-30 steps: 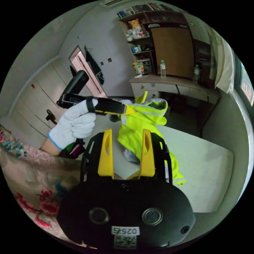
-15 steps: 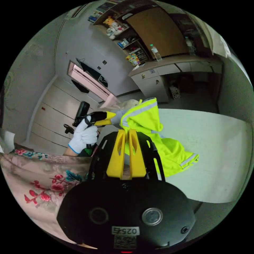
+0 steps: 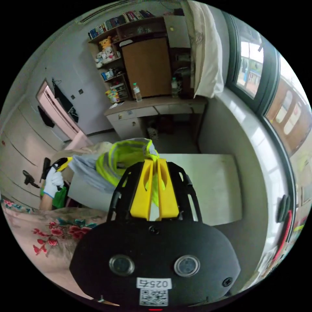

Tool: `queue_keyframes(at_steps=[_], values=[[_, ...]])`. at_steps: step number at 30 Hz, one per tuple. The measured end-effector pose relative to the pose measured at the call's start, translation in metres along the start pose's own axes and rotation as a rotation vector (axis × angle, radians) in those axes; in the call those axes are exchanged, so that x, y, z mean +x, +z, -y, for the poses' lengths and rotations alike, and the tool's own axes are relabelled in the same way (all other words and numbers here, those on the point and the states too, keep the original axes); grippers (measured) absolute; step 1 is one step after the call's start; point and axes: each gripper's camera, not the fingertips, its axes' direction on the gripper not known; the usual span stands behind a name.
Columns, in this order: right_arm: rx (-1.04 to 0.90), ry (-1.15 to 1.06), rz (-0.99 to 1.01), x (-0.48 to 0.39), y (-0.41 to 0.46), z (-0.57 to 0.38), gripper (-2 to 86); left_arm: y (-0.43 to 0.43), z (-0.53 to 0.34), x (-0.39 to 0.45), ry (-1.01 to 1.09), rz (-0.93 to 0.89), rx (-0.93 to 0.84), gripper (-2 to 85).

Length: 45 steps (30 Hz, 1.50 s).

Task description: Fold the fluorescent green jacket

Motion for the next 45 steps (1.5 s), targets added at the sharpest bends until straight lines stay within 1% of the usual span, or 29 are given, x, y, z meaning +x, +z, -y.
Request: queue_keyframes(at_steps=[2,4,6,7,9,10,12,14,16,19,21,22,23,24,25,26,27,29,31,33,37,39,43,45], values=[[0.037,-0.015,-0.026,-0.002,-0.02,0.007,-0.6,-0.026,0.002,0.02,0.057,-0.055,0.048,-1.6],[0.076,-0.027,0.002,-0.005,-0.038,0.012,-0.6,-0.051,0.003,0.047,0.145,-0.1,0.092,-1.6],[0.143,-0.036,0.072,-0.011,-0.067,0.02,-0.6,-0.084,0.007,0.094,0.285,-0.136,0.11,-1.6],[0.158,-0.041,0.089,-0.013,-0.075,0.021,-0.6,-0.092,0.007,0.107,0.317,-0.134,0.112,-1.6],[0.24,-0.069,0.128,-0.021,-0.112,0.025,-0.5,-0.124,0.007,0.159,0.425,-0.096,0.093,-1.6],[0.26,-0.073,0.137,-0.023,-0.121,0.026,-0.5,-0.131,0.007,0.17,0.443,-0.085,0.088,-1.6],[0.348,-0.084,0.174,-0.022,-0.155,0.029,-0.5,-0.153,0.002,0.21,0.527,-0.053,0.066,-1.6],[0.383,-0.091,0.211,-0.016,-0.171,0.035,-0.5,-0.162,-0.001,0.228,0.571,-0.05,0.06,-1.6],[0.377,-0.091,0.204,-0.005,-0.171,0.048,-0.4,-0.158,0.003,0.228,0.552,-0.042,0.042,-1.5],[0.238,-0.082,0.162,0.022,-0.114,0.083,0.0,-0.113,0.028,0.187,0.473,0.006,-0.042,-1.4],[0.056,-0.054,0.131,0.051,-0.019,0.11,0.6,-0.053,0.055,0.11,0.337,0.063,-0.078,-1.0],[-0.008,-0.034,0.123,0.061,0.01,0.116,0.8,-0.038,0.062,0.084,0.274,0.079,-0.085,-0.8],[-0.131,0.019,0.129,0.083,0.069,0.123,1.0,-0.009,0.074,0.03,0.153,0.076,-0.12,-0.3],[-0.263,0.11,0.171,0.107,0.125,0.123,1.1,0.016,0.082,-0.025,0.022,0.076,-0.153,0.2],[-0.327,0.16,0.22,0.12,0.15,0.121,1.1,0.026,0.082,-0.049,-0.039,0.06,-0.166,0.4],[-0.397,0.216,0.297,0.138,0.185,0.112,2.2,0.043,0.079,-0.083,-0.114,0.051,-0.216,0.9],[-0.454,0.297,0.315,0.151,0.207,0.1,3.8,0.053,0.069,-0.1,-0.145,0.09,-0.243,1.3],[-0.447,0.323,0.334,0.154,0.211,0.084,6.8,0.065,0.049,-0.106,-0.166,0.148,-0.291,2.1],[-0.423,0.301,0.348,0.143,0.202,0.07,9.8,0.078,0.024,-0.107,-0.179,0.169,-0.335,3.4],[-0.449,0.267,0.356,0.125,0.196,0.05,13.7,0.1,-0.01,-0.116,-0.223,0.174,-0.421,4.6],[-0.547,0.272,0.42,0.11,0.209,0.022,14.2,0.135,-0.048,-0.12,-0.249,0.189,-0.497,4.7],[-0.55,0.295,0.484,0.105,0.218,0.015,14.2,0.158,-0.055,-0.113,-0.216,0.202,-0.512,4.4],[-0.531,0.254,0.493,0.092,0.229,0.033,14.0,0.194,-0.036,-0.086,-0.077,0.246,-0.521,4.1],[-0.508,0.2,0.521,0.079,0.239,0.058,14.4,0.224,-0.008,-0.068,-0.005,0.205,-0.547,4.0]])
